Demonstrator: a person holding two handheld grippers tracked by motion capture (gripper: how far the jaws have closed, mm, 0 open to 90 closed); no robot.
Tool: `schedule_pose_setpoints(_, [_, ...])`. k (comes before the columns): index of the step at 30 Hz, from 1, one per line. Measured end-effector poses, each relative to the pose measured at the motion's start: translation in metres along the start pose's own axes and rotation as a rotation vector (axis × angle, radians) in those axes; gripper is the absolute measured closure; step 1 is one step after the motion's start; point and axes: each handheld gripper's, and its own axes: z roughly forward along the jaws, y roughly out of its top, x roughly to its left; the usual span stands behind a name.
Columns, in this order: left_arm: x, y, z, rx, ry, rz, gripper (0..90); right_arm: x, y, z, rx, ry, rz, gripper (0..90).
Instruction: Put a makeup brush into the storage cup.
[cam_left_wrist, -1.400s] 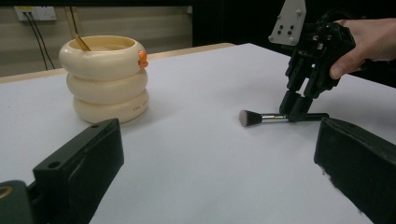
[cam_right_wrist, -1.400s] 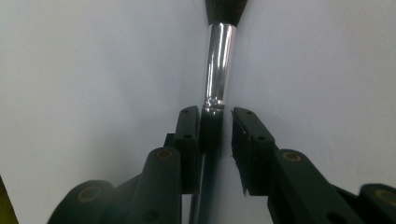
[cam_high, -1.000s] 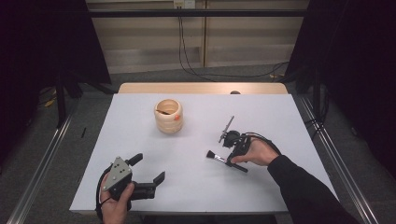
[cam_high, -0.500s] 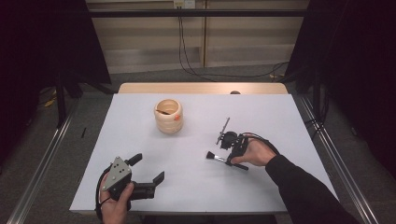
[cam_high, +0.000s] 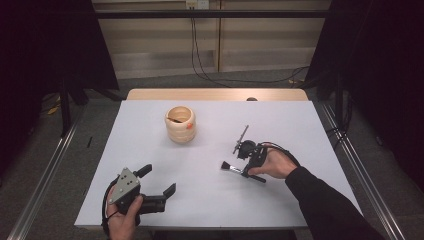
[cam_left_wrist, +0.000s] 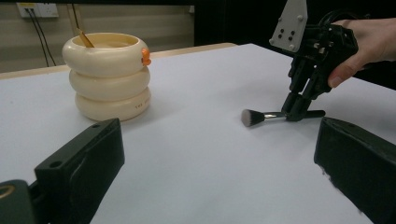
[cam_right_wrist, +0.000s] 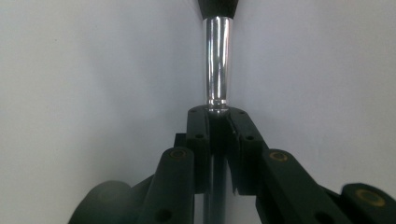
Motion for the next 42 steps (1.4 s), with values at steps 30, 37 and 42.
schedule_pose_setpoints(30, [0.001,0.0,0.0,-0.004,0.004,0.0,1.7,0.0,-0.021,-0.021,-0.199,0.057,0.084,80.6])
schedule_pose_setpoints(37, [0.003,0.0,-0.001,-0.011,0.011,-0.012,1.7,0.001,-0.028,-0.027,-0.274,0.052,0.098,80.6])
schedule_pose_setpoints(42, [0.003,0.0,-0.001,-0.013,0.006,-0.012,1.7,0.003,-0.033,-0.03,-0.339,0.063,0.107,80.6])
